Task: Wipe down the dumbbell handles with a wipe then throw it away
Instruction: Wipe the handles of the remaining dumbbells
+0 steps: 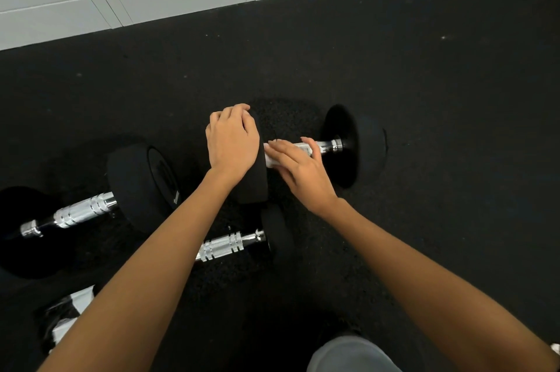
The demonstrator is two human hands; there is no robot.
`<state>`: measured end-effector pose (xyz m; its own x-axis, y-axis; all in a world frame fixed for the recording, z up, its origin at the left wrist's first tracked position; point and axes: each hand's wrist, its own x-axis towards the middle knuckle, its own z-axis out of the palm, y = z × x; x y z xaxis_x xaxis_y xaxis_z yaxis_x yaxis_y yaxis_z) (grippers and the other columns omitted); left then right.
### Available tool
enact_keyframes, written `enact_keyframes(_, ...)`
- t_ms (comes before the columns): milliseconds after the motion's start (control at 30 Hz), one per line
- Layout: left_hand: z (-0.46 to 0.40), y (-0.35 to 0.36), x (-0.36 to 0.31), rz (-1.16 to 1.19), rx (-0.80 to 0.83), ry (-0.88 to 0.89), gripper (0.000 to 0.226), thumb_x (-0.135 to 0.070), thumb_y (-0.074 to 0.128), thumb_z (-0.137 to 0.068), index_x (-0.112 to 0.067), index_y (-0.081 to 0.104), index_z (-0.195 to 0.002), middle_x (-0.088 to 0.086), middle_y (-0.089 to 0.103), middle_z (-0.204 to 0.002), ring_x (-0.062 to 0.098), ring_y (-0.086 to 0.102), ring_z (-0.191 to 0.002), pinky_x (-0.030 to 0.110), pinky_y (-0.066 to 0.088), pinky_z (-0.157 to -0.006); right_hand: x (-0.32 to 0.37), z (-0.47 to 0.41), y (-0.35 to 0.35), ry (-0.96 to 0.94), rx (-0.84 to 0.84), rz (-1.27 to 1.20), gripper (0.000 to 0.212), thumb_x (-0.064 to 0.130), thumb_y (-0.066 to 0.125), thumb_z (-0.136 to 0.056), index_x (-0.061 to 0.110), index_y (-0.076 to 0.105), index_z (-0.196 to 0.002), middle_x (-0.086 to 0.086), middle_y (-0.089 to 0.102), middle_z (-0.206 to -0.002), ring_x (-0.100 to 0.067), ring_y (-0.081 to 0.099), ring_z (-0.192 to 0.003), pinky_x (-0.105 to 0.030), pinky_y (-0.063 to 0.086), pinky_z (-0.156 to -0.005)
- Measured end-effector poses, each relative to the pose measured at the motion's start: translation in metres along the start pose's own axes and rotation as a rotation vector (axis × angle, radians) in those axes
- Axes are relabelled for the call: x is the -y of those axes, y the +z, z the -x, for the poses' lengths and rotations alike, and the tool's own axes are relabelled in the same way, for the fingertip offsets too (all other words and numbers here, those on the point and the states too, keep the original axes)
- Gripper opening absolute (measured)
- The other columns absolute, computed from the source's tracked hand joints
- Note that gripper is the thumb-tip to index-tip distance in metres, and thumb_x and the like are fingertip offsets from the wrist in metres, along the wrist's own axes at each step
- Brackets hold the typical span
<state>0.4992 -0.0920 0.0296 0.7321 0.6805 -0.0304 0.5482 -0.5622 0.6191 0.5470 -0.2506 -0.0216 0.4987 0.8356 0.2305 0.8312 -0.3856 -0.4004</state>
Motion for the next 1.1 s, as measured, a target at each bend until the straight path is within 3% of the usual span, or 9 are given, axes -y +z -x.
enact_keyframes(200,-0.002,0.0,0.0,0.015,0.007,-0.012,0.036,-0.022,0.031,-0.099,-0.015,0.057,-0.123,0.004,0.06,-0.125,0.024,0.043,-0.122,0.042,0.037,-0.101,-0.021,0.009,-0.014,0.138,-0.013,0.15,0.043,0.012,0.048,-0.091,0.016,0.051,-0.134,0.001,0.058,-0.13,-0.014,0.05,-0.124,-0.042,0.023,-0.113)
enact_keyframes(367,-0.003,0.001,0.0,0.025,-0.001,-0.01,0.036,-0.022,0.031,-0.098,-0.014,0.058,-0.122,0.005,0.061,-0.123,0.025,0.044,-0.121,0.043,0.038,-0.1,-0.024,-0.022,-0.022,0.352,0.077,0.283,0.025,0.018,0.04,-0.092,0.007,0.063,-0.095,-0.008,0.066,-0.087,-0.028,0.062,-0.083,-0.043,0.034,-0.099)
enact_keyframes(433,-0.003,0.001,0.0,0.029,-0.002,-0.013,0.036,-0.021,0.031,-0.098,-0.014,0.058,-0.121,0.004,0.061,-0.123,0.025,0.044,-0.121,0.043,0.038,-0.1,-0.021,-0.032,-0.027,0.392,0.183,0.332,0.025,0.019,0.039,-0.095,0.006,0.06,-0.088,-0.01,0.065,-0.083,-0.029,0.06,-0.078,-0.042,0.032,-0.1)
enact_keyframes(567,-0.002,0.002,0.001,0.032,-0.004,-0.014,0.036,-0.021,0.031,-0.098,-0.014,0.058,-0.121,0.004,0.061,-0.123,0.025,0.044,-0.121,0.043,0.038,-0.1,-0.021,-0.019,-0.024,0.321,0.158,0.39,0.019,0.014,0.047,-0.092,0.006,0.062,-0.1,-0.009,0.066,-0.09,-0.026,0.062,-0.089,-0.044,0.029,-0.109)
enact_keyframes(700,-0.002,0.002,0.001,0.026,-0.005,-0.011,0.036,-0.021,0.032,-0.098,-0.014,0.059,-0.121,0.003,0.061,-0.123,0.024,0.044,-0.121,0.041,0.037,-0.101,-0.024,0.006,-0.022,0.223,0.113,0.511,0.043,0.007,0.053,-0.086,-0.002,0.051,-0.128,-0.016,0.061,-0.12,-0.031,0.052,-0.119,-0.044,0.034,-0.108)
enact_keyframes(833,-0.001,0.002,0.001,0.026,0.0,-0.005,0.036,-0.022,0.032,-0.098,-0.014,0.058,-0.121,0.003,0.06,-0.125,0.023,0.044,-0.122,0.04,0.038,-0.1,-0.012,0.005,-0.032,0.227,0.347,0.847,0.06,0.023,0.05,-0.089,-0.005,0.035,-0.14,-0.017,0.052,-0.131,-0.029,0.044,-0.127,-0.041,0.021,-0.111)
enact_keyframes(967,-0.001,0.001,0.001,0.026,0.0,0.001,0.036,-0.022,0.032,-0.099,-0.014,0.058,-0.121,0.004,0.06,-0.125,0.025,0.044,-0.121,0.042,0.039,-0.099,-0.005,-0.018,-0.045,0.253,0.527,1.015,0.042,0.025,0.039,-0.094,0.001,0.049,-0.127,-0.008,0.06,-0.113,-0.026,0.049,-0.116,-0.043,0.018,-0.114)
enact_keyframes(1100,-0.002,0.0,0.0,0.015,0.008,-0.003,0.036,-0.022,0.031,-0.099,-0.014,0.057,-0.123,0.005,0.06,-0.125,0.025,0.044,-0.121,0.042,0.039,-0.099,-0.012,-0.041,-0.056,0.188,0.68,0.944,0.03,0.021,0.044,-0.093,0.007,0.054,-0.117,-0.001,0.061,-0.107,-0.026,0.049,-0.115,-0.049,0.006,-0.117)
